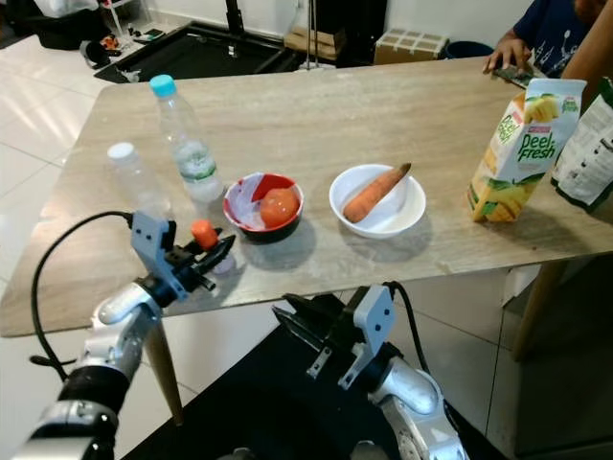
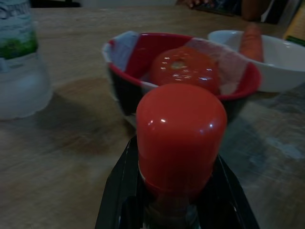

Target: Restocking fridge

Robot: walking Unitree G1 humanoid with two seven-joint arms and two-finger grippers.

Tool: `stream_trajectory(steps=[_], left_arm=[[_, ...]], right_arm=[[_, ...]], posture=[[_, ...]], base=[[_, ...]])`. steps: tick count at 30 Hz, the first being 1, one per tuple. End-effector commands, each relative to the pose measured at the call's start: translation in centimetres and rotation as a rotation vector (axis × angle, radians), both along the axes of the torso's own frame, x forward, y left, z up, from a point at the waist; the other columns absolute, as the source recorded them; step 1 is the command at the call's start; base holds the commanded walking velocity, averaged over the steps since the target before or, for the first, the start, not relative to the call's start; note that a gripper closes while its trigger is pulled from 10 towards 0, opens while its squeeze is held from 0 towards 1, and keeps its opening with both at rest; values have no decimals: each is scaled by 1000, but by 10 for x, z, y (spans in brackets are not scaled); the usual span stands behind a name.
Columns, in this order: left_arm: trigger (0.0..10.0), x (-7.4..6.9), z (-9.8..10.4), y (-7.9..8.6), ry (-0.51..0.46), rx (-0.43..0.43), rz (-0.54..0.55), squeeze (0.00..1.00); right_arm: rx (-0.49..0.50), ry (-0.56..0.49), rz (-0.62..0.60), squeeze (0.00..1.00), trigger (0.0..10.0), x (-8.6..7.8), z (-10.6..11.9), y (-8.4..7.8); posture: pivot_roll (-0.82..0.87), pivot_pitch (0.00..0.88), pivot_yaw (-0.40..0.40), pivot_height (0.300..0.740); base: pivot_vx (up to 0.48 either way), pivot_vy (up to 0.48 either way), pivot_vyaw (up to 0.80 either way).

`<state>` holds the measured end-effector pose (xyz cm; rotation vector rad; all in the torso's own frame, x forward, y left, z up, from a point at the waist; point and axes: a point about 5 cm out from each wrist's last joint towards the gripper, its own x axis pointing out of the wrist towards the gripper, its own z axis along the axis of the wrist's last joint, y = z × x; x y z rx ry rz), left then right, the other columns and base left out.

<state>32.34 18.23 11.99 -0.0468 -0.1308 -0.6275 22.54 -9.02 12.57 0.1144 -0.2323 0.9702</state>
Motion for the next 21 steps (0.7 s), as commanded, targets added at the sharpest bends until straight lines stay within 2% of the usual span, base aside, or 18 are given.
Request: stream_trajectory(steps=[1, 5, 11, 12, 13, 14, 17, 18, 19, 20, 21], left_arm=[[0, -7, -14, -6, 55, -1, -14, 0], [0, -10, -19, -15, 64, -39, -10, 0], [0, -8, -17, -19, 60, -17, 6, 0], [1020, -7, -17, -19, 62, -12, 14, 0], [6471, -6, -17, -18, 68, -11, 19, 0], [10000, -6, -17, -18, 77, -19, 13, 0], [10000, -7, -19, -21, 91, -9, -21, 8], [10000, -8, -20, -22, 96, -4, -30, 235], [10000, -8, -21, -22, 99, 4, -36, 686], [10000, -8, -21, -23, 98, 13, -37, 933], [10000, -9, -22, -23, 98, 14, -36, 1000]], right_arm=[[-10, 1, 9, 0, 10000, -3, 0, 1], [-12, 3, 14, 0, 10000, -3, 0, 2], [-13, 2, 15, 0, 10000, -2, -1, 2], [-13, 1, 14, 0, 10000, -2, -1, 2], [-13, 1, 13, 0, 10000, -2, -1, 2], [-14, 1, 12, 0, 10000, -2, -1, 3], [-14, 3, 8, 0, 10000, -3, -2, 3], [-13, 3, 6, 0, 10000, -3, -2, 3], [-13, 4, 5, 0, 10000, -3, -2, 3], [-13, 3, 4, 0, 10000, -3, -2, 3], [-13, 3, 3, 0, 10000, -3, -2, 3]], posture=[[-166, 170, 31, 740], [-165, 167, 29, 740], [-165, 160, 35, 740], [-166, 159, 37, 740], [-167, 157, 40, 740], [-167, 157, 40, 740], [-169, 156, 45, 740], [-169, 156, 46, 740], [-169, 156, 47, 740], [-170, 156, 48, 740], [-170, 156, 48, 740]], base=[[0, 0, 0], [0, 0, 0], [0, 0, 0], [0, 0, 0], [0, 0, 0], [0, 0, 0], [0, 0, 0], [0, 0, 0], [0, 0, 0], [0, 0, 0], [0, 0, 0]])
